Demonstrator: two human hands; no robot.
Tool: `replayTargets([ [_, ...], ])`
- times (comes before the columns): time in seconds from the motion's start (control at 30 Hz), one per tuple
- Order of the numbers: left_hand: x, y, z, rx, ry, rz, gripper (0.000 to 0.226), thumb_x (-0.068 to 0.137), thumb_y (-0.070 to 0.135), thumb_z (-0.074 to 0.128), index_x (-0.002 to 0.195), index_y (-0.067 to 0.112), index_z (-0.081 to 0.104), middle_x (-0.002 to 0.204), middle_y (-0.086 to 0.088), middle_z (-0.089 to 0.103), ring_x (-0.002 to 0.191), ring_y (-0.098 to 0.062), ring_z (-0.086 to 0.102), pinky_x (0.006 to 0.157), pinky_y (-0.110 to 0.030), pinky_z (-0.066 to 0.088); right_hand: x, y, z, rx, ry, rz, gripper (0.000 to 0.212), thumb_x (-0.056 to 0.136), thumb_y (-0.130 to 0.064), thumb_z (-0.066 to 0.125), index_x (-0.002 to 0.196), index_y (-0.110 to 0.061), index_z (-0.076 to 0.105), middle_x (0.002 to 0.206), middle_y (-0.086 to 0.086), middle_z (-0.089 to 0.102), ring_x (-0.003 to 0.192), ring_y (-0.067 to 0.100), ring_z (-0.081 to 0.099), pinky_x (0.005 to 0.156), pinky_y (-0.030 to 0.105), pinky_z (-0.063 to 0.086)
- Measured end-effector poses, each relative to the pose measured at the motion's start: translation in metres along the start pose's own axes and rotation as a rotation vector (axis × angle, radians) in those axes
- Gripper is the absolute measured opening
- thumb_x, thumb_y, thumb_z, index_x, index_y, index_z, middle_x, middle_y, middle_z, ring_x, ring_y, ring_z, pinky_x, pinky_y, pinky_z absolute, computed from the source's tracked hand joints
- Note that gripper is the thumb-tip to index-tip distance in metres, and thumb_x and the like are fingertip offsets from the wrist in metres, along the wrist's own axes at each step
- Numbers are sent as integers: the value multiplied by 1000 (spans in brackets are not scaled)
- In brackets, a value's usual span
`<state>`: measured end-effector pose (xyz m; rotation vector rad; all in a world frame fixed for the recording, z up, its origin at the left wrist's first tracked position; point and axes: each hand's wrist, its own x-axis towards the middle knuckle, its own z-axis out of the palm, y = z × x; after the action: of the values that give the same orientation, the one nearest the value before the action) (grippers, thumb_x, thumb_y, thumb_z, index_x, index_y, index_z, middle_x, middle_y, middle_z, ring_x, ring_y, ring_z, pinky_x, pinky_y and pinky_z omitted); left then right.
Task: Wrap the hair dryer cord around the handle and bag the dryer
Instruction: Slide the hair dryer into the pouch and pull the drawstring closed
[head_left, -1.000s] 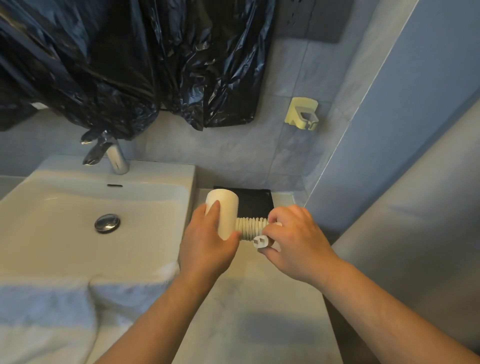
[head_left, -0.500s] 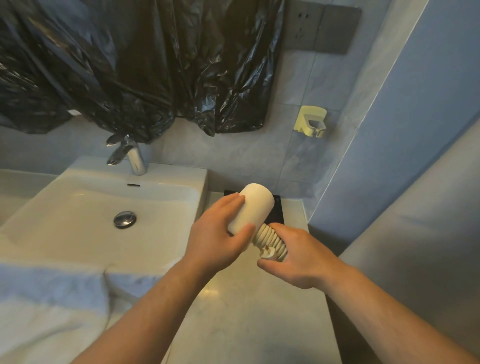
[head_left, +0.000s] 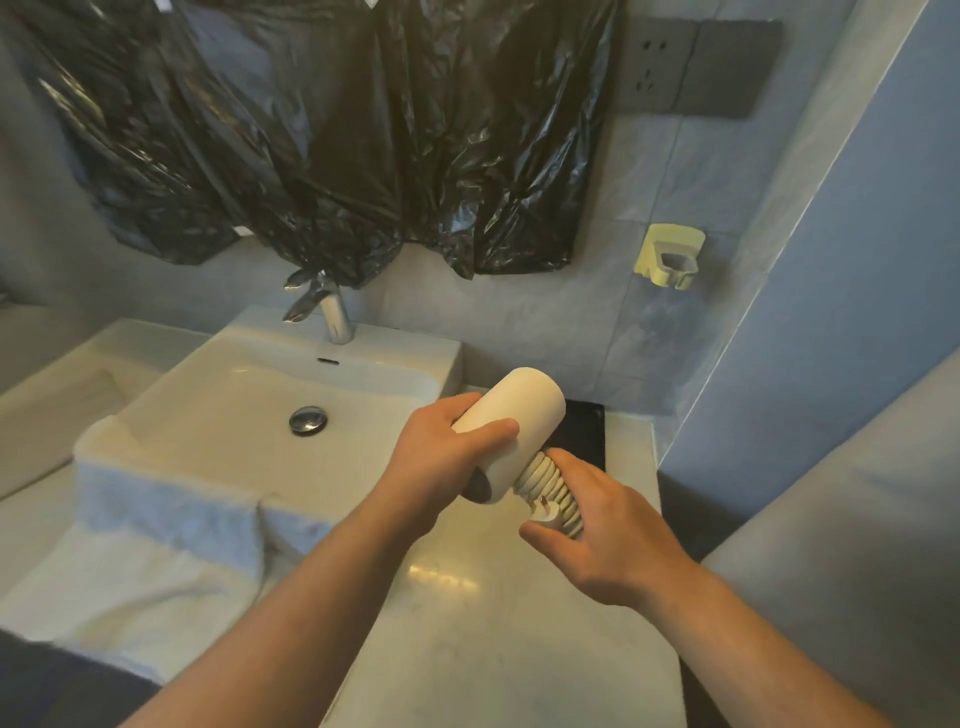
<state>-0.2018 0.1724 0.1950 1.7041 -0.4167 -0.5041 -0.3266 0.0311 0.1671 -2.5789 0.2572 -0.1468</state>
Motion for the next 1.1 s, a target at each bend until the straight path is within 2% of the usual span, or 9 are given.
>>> replayTargets([
  [0.13,-16,-10,-14,-197,71,-10,55,66,52,64,106,16,74,109,-12,69,103,-33,64,76,-43,56,0,-5,2,256,-41,8,40,77,-57,62,109,-57,38,99,-21,57,89,9,60,74,26,57],
  [0.2,-28,-16,-23,-293,93,4,47,72,48,63,110,22,74,109,-1,72,103,-19,66,78,-35,57,0,-12,5,483,-98,35,31,78,-50,63,104,-56,47,93,-15,62,82,11,63,68,29,58],
  [0.33,-51,-25,-42,-272,151,76,50,77,50,55,115,23,72,112,2,72,106,-16,64,80,-28,53,1,-29,8,875,-285,-13,31,81,-41,59,104,-22,64,86,15,65,67,22,61,56,38,54],
  [0.43,-66,-30,-56,-198,182,148,41,83,43,51,114,28,73,120,7,71,118,-14,61,96,-34,47,3,-41,14,1141,-445,73,47,80,-41,56,104,-1,62,93,31,62,67,29,63,53,37,54],
  [0.53,-83,-37,-69,-78,199,204,57,80,37,62,134,18,61,132,-2,66,127,-18,57,103,-33,46,7,-56,24,1353,-591,141,57,73,-50,60,100,0,69,95,31,63,66,34,62,51,36,55],
  [0.63,-98,-43,-90,-61,314,182,64,72,40,73,133,24,62,130,0,67,121,-15,61,91,-25,53,14,-78,39,1398,-711,190,58,73,-54,56,95,-3,73,92,25,67,65,34,62,51,36,55],
  [0.8,-117,-54,-127,1,483,162,49,68,53,70,116,46,66,116,23,69,107,4,61,78,-9,49,24,-121,60,1422,-787,304,58,78,-50,47,84,2,74,75,24,62,60,31,62,53,35,56],
  [0.97,-124,-73,-175,-18,554,124,61,67,61,65,124,39,65,116,15,71,102,5,62,75,-6,45,47,-170,87,1342,-785,302,62,78,-50,46,91,6,68,75,24,61,62,29,58,55,30,53],
  [1.1,-124,-83,-228,-82,554,118,49,78,45,70,126,38,62,117,22,70,109,8,61,79,-6,46,69,-219,116,1246,-726,261,59,80,-52,44,88,0,70,76,24,60,58,26,56,51,27,48],
])
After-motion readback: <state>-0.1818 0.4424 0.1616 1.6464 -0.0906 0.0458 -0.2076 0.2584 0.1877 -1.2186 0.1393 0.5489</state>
